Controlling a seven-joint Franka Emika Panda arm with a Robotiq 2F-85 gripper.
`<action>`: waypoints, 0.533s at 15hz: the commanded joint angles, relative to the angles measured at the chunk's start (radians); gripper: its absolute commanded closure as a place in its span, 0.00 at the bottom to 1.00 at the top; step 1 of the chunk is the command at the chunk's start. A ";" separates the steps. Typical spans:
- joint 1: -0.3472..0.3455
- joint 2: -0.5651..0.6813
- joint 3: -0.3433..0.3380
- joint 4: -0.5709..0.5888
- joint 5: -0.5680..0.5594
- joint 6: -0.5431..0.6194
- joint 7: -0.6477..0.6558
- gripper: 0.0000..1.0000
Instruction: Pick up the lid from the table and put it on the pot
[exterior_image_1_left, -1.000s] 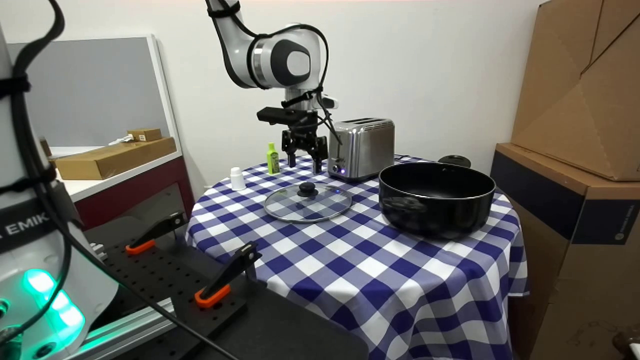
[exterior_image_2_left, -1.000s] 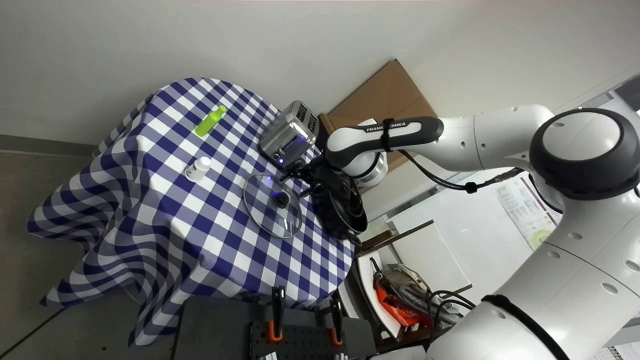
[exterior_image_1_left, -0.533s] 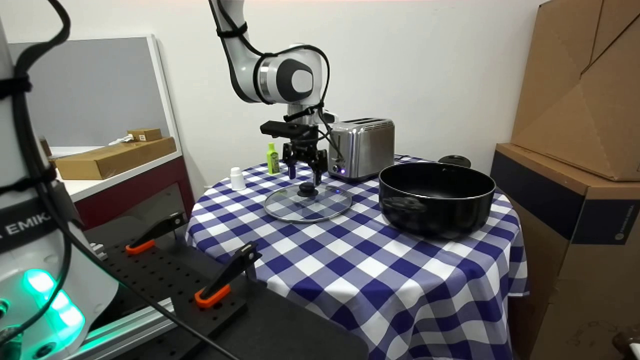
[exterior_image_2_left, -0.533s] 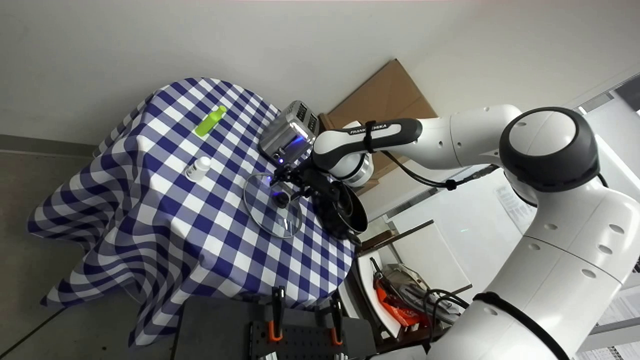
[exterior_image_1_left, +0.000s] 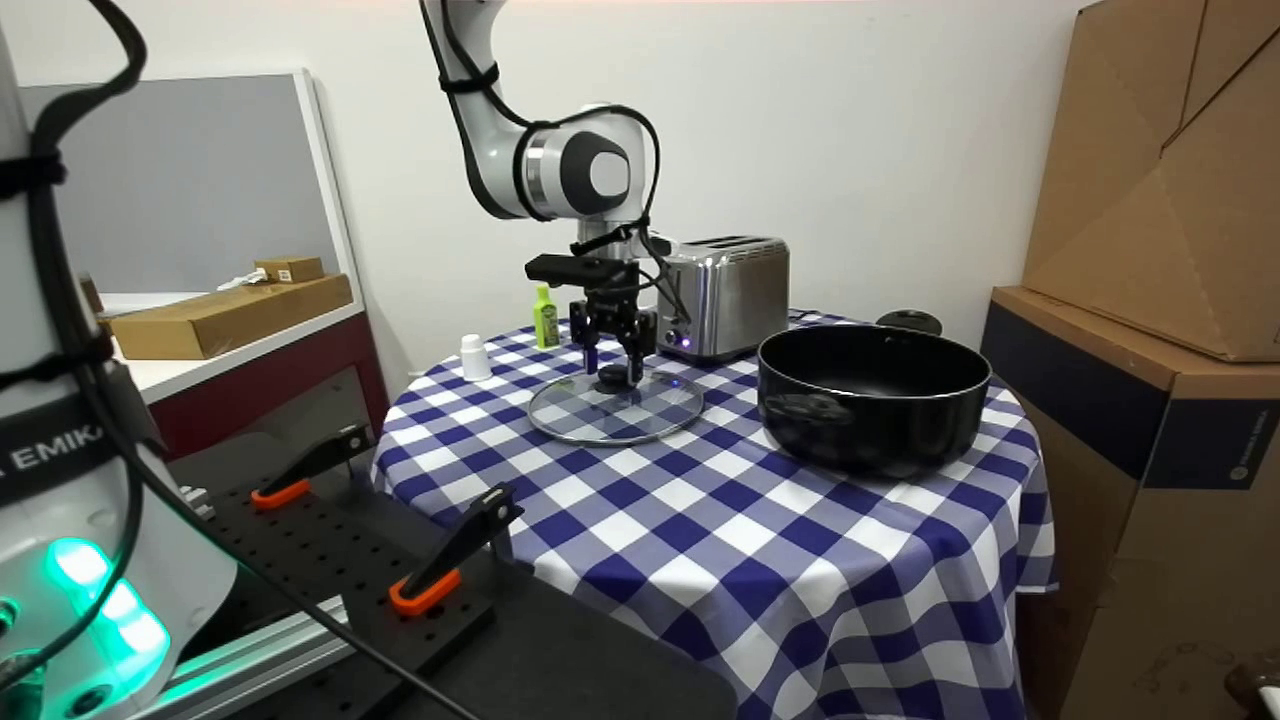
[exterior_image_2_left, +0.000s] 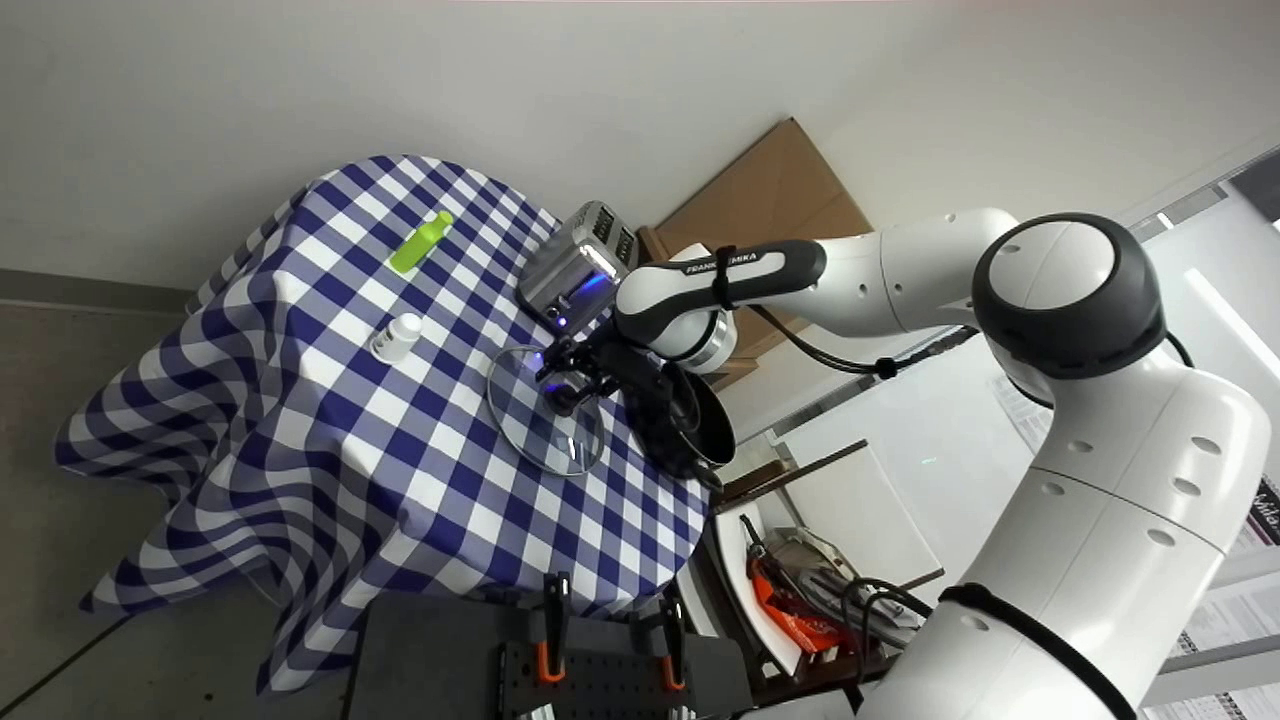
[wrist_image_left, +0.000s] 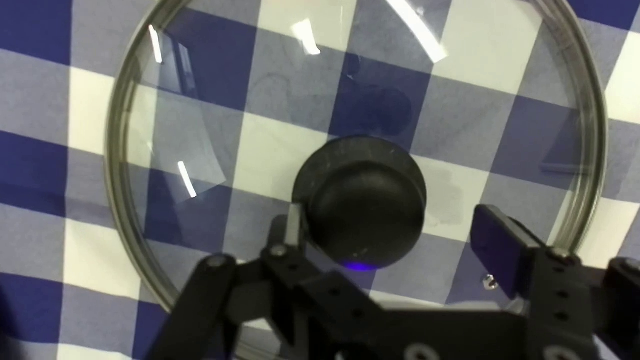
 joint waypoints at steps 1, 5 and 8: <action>0.031 0.020 -0.030 0.029 -0.034 -0.003 0.019 0.47; 0.033 0.004 -0.037 0.023 -0.039 -0.002 0.017 0.75; 0.035 -0.009 -0.039 0.010 -0.041 -0.006 0.017 0.76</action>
